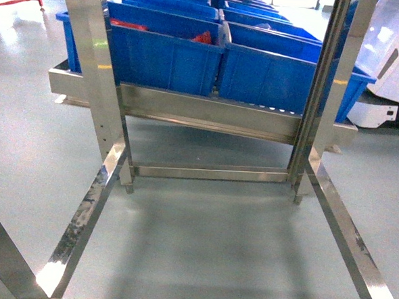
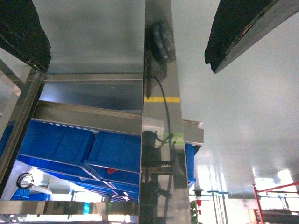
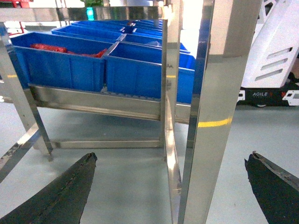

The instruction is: Pick capacitor and pack into box

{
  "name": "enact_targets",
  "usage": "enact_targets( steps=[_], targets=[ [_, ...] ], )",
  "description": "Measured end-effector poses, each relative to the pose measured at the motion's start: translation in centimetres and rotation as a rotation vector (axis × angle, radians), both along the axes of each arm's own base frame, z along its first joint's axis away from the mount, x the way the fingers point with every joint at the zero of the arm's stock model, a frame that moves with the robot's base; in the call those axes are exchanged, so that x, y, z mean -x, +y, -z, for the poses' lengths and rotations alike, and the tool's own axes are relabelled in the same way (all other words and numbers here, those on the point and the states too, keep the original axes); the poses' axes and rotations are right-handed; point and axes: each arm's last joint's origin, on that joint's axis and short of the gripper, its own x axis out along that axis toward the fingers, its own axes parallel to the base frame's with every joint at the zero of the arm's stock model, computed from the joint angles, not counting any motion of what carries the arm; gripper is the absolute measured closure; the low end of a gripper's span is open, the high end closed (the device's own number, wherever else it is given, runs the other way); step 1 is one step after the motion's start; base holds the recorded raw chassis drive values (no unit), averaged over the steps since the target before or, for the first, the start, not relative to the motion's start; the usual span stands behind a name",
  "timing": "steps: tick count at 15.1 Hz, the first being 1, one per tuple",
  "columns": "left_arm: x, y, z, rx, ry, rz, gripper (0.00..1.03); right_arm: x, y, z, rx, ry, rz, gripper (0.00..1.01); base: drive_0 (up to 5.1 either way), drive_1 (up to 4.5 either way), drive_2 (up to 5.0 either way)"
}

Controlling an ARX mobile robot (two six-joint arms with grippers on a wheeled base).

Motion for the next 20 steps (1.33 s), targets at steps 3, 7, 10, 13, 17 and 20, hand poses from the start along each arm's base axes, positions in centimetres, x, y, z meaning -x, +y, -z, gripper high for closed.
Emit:
enact_targets(
  steps=[3,7,10,13,17,20],
  targets=[
    [0.00,0.00,-0.02,0.000,-0.002,-0.001,0.05,0.00,0.00,-0.02,0.000,-0.002,-0.002,0.03,0.0,0.00,0.0],
    [0.00,0.00,-0.03,-0.004,-0.003,-0.001,0.05,0.00,0.00,-0.02,0.001,-0.002,-0.001,0.03,0.0,0.00,0.0],
    [0.00,0.00,-0.04,-0.005,-0.004,0.000,0.05,0.00,0.00,-0.01,-0.001,-0.002,0.000,0.03,0.0,0.00,0.0],
    [0.00,0.00,-0.04,-0.009,-0.004,0.000,0.05,0.00,0.00,-0.02,-0.001,-0.002,0.000,0.03,0.0,0.00,0.0],
    [0.00,0.00,-0.03,-0.011,-0.003,0.000,0.05,0.00,0.00,-0.02,0.000,-0.002,0.000,0.03,0.0,0.00,0.0],
    [0.00,0.01,-0.05,-0.011,-0.005,-0.002,0.05,0.00,0.00,-0.03,0.000,-0.003,0.000,0.03,0.0,0.00,0.0]
  ],
)
